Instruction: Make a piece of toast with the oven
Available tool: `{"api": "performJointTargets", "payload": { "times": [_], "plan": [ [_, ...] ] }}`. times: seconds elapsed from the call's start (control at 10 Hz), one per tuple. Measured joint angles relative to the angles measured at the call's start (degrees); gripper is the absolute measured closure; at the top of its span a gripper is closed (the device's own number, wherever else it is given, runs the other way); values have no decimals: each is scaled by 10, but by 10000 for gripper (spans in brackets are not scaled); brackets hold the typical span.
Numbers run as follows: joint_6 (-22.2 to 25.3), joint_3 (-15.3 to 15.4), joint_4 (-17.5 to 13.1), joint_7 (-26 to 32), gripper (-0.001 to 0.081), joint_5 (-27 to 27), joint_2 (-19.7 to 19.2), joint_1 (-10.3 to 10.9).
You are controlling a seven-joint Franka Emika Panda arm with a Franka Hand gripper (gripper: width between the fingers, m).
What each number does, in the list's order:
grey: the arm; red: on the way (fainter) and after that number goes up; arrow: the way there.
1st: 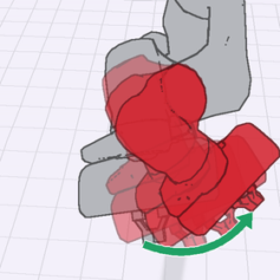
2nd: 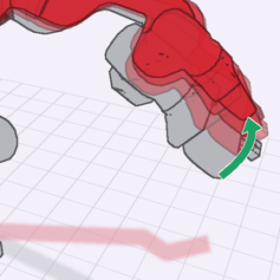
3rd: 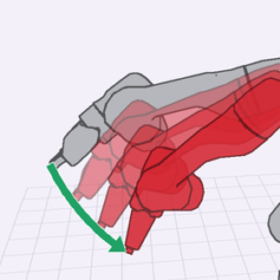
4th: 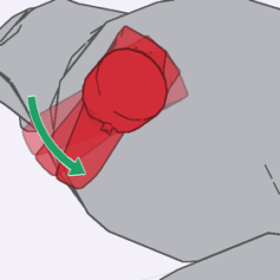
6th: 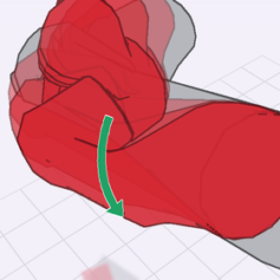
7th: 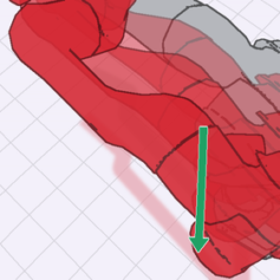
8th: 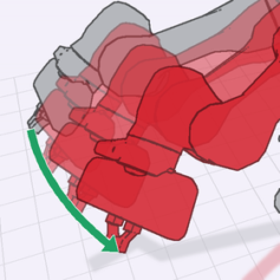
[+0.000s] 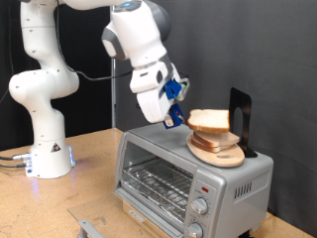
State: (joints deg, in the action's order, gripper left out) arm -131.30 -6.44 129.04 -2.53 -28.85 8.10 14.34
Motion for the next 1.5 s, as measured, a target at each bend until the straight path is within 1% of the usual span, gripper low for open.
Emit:
{"api": "performJointTargets", "payload": {
  "times": [0.2, 0.3, 0.5, 0.7, 0.9, 1.2, 1.5],
  "plan": [
    [30, -11, 11, 11, 481, -1, 26, -3],
    [25, -11, 12, 11, 481, -1, 25, -3],
    [11, -17, 18, 86, 481, -38, 29, -3],
    [20, -39, 29, 147, 481, -52, 44, -6],
    [63, -66, 36, 181, 481, -40, 59, -23],
    [132, -104, 37, 222, 481, -10, 71, -53],
    [164, -141, 37, 275, 481, 8, 78, -80]
  ]
}}
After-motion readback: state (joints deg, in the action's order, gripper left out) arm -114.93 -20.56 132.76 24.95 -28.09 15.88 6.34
